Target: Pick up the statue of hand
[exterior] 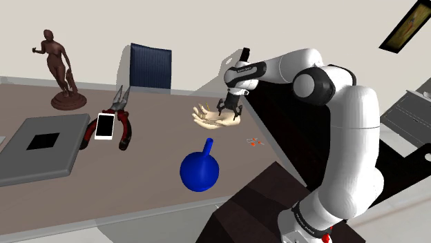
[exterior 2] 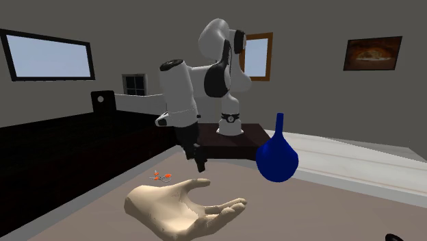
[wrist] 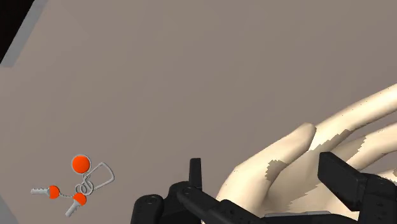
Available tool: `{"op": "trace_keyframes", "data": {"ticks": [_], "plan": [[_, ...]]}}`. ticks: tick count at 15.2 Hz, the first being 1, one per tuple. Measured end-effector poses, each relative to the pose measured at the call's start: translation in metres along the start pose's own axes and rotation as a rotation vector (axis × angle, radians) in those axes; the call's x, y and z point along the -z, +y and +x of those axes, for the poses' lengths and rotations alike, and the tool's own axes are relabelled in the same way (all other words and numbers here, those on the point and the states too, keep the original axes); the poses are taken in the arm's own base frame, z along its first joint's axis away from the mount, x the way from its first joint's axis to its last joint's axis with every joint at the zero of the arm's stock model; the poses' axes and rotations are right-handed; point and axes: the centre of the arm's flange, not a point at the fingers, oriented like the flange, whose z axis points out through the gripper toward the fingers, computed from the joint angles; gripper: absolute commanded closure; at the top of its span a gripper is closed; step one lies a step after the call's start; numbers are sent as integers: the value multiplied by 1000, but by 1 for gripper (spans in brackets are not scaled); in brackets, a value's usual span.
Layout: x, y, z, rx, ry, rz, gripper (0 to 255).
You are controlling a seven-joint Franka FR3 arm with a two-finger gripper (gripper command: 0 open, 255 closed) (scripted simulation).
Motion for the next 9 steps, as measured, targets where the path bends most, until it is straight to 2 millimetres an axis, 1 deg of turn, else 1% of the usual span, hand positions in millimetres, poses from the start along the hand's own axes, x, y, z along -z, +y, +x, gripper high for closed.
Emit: {"op": "trace_keyframes", "data": {"ticks": [1,2,4,7,9], "plan": [[-6,0,9,-22,-3,3,0],[-10,0,23,-44,-5,6,0],[-20,-3,39,-69,-9,9,0],[-35,-4,47,-76,-10,10,0],[-46,-4,48,-77,-10,10,0]]}}
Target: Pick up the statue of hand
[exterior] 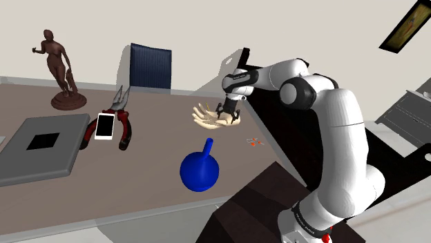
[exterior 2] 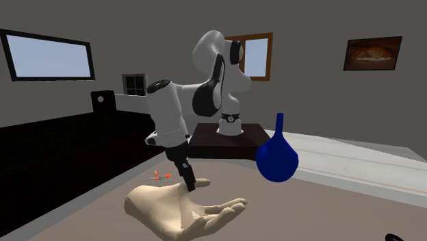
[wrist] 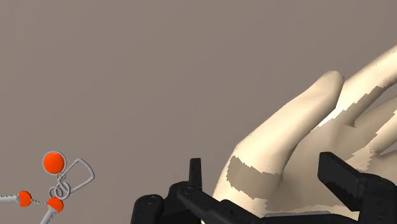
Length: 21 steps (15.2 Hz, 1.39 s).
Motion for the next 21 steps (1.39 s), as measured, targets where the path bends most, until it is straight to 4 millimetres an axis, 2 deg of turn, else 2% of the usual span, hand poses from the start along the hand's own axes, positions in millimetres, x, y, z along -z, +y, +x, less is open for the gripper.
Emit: {"op": "trace_keyframes", "data": {"ticks": [2,3,14,21], "plan": [[-9,0,3,0,0,0,0],[-11,-1,3,0,0,0,255],[-9,0,4,-3,2,1,255],[21,1,-5,-1,-1,-1,255]]}}
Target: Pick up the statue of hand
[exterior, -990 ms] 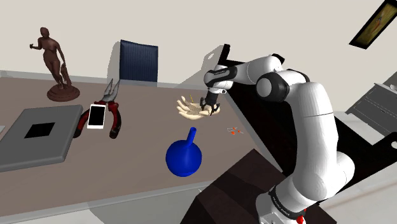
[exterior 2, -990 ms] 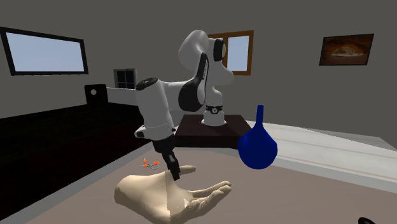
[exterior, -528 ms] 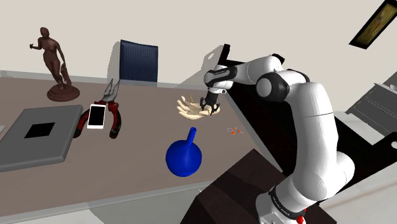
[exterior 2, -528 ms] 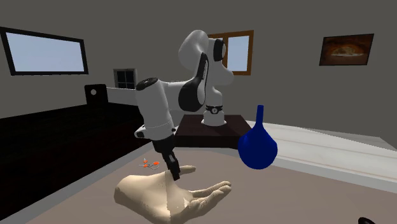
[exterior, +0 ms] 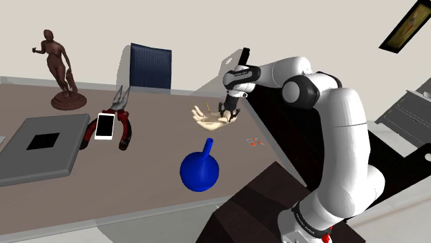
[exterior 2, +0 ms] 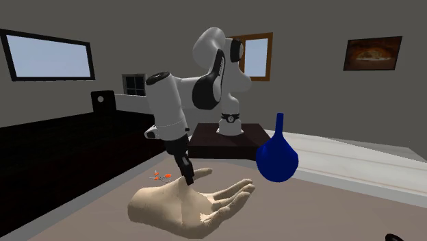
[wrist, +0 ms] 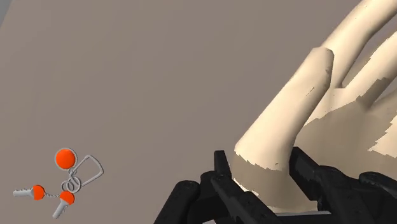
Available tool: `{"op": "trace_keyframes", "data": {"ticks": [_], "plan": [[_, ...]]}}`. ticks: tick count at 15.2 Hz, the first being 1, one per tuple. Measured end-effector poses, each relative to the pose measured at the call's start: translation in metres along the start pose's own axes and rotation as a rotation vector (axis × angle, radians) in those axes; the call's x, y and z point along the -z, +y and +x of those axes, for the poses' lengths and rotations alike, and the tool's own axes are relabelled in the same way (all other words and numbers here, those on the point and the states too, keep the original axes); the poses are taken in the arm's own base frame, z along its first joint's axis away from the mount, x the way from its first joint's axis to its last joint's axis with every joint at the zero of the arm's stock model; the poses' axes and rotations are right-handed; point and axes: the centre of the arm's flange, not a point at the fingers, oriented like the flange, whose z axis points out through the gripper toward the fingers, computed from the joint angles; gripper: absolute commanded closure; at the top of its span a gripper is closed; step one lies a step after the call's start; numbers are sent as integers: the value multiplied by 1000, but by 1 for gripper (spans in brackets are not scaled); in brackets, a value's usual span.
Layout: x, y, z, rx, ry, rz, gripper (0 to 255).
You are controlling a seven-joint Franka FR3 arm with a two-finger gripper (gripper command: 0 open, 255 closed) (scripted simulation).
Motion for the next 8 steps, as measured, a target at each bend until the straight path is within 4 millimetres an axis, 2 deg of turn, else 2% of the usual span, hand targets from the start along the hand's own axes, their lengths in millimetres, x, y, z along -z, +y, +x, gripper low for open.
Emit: {"op": "trace_keyframes", "data": {"ticks": [8], "plan": [[40,3,-9,1,0,0,255]]}}
